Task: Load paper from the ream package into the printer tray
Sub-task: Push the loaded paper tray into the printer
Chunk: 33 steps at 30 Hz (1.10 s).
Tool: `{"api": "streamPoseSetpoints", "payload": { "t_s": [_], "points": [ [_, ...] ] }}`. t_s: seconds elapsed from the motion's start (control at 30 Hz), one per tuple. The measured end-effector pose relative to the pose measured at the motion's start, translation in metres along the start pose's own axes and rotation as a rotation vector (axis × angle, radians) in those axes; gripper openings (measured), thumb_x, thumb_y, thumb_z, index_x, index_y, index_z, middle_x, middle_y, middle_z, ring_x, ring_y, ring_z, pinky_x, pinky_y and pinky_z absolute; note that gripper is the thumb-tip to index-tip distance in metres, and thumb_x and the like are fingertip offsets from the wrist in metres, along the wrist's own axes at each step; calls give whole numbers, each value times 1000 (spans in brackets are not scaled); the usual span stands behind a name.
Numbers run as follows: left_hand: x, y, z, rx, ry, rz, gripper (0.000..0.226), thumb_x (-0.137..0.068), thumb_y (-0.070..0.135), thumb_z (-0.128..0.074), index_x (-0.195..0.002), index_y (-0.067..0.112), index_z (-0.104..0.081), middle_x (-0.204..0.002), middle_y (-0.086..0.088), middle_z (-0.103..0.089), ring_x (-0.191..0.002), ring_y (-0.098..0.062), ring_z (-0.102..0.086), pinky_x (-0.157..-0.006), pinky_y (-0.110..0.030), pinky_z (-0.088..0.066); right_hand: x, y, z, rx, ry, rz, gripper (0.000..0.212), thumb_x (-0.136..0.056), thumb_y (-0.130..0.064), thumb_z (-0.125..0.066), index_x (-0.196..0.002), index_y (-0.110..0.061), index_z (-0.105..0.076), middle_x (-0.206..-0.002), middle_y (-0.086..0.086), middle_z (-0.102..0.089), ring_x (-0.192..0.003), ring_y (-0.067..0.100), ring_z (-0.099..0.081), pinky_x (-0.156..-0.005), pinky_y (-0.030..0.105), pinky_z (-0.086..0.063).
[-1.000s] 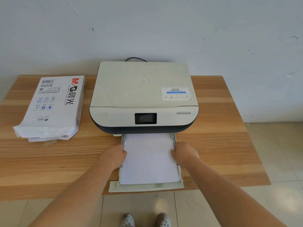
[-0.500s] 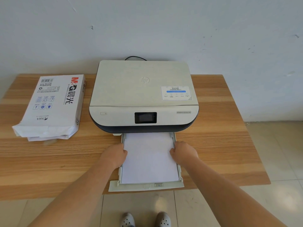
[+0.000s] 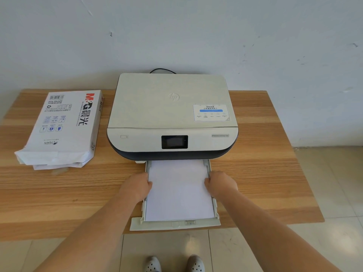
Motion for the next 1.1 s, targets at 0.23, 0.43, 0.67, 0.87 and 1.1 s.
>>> {"api": "streamPoseSetpoints", "payload": {
  "t_s": [0.23, 0.43, 0.67, 0.87, 1.1],
  "points": [
    [1, 2, -1, 18, 8, 2, 19, -96, 28, -44, -86, 14, -51, -79, 0, -53, -73, -14, -50, -62, -27, -39, 0, -2, -2, -2, 10, -6, 27, -95, -25, -36, -101, -13, -58, -98, 6, -62, -82, 24, -57, -69, 31, -47],
    [4, -1, 0, 25, 12, -2, 23, -97, 27, -40, -77, 18, -47, -76, 0, -54, -68, -13, -49, -57, -27, -36, 5, 2, 0, -55, 1, -4, 18, -93, -27, -39, -79, -20, -49, -83, 1, -60, -78, 23, -61, -66, 32, -51],
    [4, -3, -4, 66, -6, 26, 22, -95, 20, -37, -77, 15, -47, -75, -1, -52, -70, -15, -51, -56, -28, -37, 7, 1, -3, -128, -10, -30, 17, -91, -20, -37, -81, -18, -50, -79, 1, -57, -73, 23, -59, -55, 27, -42],
    [1, -1, -6, 58, 9, 29, 19, -95, 18, -38, -80, 15, -47, -77, -1, -51, -71, -15, -49, -58, -27, -37, 6, -1, -3, -121, -9, -32, 15, -93, -19, -36, -88, -16, -50, -87, 5, -59, -80, 26, -61, -64, 32, -48],
    [5, -5, -5, -19, 26, -2, 21, -98, 27, -36, -91, 17, -53, -91, -3, -60, -80, -15, -54, -68, -29, -45, 11, 2, 2, -110, 3, -2, 18, -95, -22, -36, -84, -20, -50, -85, 2, -60, -77, 23, -61, -62, 30, -48]
  ]
}}
Point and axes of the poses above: each hand's wrist, its own x-axis away from the middle knuckle, its own z-axis out of the back of the hand, y = z × x, the point moved 3 cm from there along -x, towards the middle knuckle
